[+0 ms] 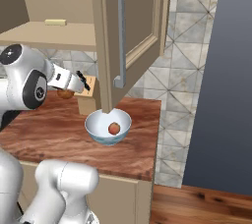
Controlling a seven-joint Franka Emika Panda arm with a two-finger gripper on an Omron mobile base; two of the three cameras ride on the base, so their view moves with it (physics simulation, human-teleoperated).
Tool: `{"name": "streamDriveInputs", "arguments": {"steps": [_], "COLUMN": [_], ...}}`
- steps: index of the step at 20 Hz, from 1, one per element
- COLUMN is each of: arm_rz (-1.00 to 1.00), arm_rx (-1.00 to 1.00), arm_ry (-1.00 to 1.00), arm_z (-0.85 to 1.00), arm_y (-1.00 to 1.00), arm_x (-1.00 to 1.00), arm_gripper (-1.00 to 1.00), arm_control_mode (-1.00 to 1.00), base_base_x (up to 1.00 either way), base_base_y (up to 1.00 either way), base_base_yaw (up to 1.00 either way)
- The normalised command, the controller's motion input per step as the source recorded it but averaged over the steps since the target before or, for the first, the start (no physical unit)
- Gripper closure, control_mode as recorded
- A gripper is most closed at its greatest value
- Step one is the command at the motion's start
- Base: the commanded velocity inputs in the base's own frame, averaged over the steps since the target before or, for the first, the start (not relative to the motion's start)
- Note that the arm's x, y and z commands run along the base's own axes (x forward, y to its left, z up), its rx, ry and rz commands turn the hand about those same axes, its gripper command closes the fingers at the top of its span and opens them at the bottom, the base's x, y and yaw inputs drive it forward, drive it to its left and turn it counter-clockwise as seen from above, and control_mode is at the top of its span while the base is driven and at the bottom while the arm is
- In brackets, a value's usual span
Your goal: Open the cabinet. Pick the apple and peach from the cabinet and place them into the bowl. Then close the cabinet.
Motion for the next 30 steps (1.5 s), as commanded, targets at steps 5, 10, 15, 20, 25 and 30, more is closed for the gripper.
{"name": "streamDriveInputs", "arguments": {"steps": [5, 10, 15, 20, 25, 30], "arm_rz": [0.07, 0.02, 0.0, 0.01, 0.03, 0.04], "arm_rx": [-0.01, 0.0, 0.0, 0.0, 0.0, 0.0], "arm_ry": [0.12, 0.03, 0.01, 0.03, 0.01, 0.01], "arm_z": [-0.78, -0.39, -0.34, -0.46, -0.33, -0.31], "arm_y": [-0.15, -0.1, -0.04, -0.13, -0.4, -0.14], "arm_x": [0.12, 0.48, 0.74, 0.63, 0.33, 0.19], "arm_gripper": [1.0, 1.0, 1.0, 1.0, 1.0, 1.0], "arm_control_mode": [-1.0, -1.0, -1.0, -1.0, -1.0, -1.0], "base_base_x": [0.0, 0.0, 0.0, 0.0, 0.0, 0.0], "base_base_y": [0.0, 0.0, 0.0, 0.0, 0.0, 0.0], "base_base_yaw": [0.0, 0.0, 0.0, 0.0, 0.0, 0.0]}}
